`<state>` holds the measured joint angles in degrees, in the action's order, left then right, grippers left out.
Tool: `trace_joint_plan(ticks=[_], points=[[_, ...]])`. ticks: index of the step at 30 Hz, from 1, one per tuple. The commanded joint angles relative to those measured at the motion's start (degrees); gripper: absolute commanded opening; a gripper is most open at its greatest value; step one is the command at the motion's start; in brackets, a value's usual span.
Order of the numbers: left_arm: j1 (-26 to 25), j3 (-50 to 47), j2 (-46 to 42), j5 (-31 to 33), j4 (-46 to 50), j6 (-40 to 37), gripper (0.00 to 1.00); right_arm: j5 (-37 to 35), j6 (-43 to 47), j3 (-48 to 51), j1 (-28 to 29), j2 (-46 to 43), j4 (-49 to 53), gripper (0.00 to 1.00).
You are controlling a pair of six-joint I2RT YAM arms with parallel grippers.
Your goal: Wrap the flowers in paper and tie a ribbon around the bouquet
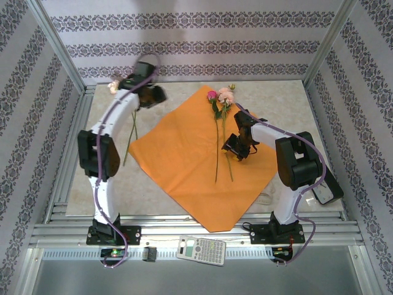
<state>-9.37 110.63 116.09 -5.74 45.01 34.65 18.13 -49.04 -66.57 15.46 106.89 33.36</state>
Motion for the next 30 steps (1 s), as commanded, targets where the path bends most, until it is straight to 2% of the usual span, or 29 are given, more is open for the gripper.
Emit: trace_joint_plan(ticks=[1, 6, 11, 16, 22, 30], points=[[5.77, -5.08, 1.89, 6.09, 7.86, -9.75, 0.41, 0.78, 1.25, 0.12, -0.26, 0.94, 0.69, 0.49], [10.89, -7.36, 5.06, 5.75, 2.94, -12.93, 0.4, 0.76, 1.39, 0.03, -0.26, 0.77, 1.24, 0.49], [12.94, -4.76, 9.9, 3.12, -2.09, -10.21, 0.41, 0.43, 1.29, -0.18, -0.26, 0.73, 1.62, 0.49], [13.99, 1.78, 15.87, 3.14, -3.49, -7.31, 0.41, 0.16, 1.09, -0.75, -0.25, 0.95, 2.19, 0.48], [14.7, 10.4, 22.24, 5.74, -0.49, -6.28, 0.32, 0.06, 0.83, -1.72, 0.01, 1.45, 2.76, 0.49], [14.57, 14.08, 26.26, 1.42, -2.33, -5.64, 0.31, -0.01, 0.44, -1.55, -0.08, 1.61, 2.76, 0.48]])
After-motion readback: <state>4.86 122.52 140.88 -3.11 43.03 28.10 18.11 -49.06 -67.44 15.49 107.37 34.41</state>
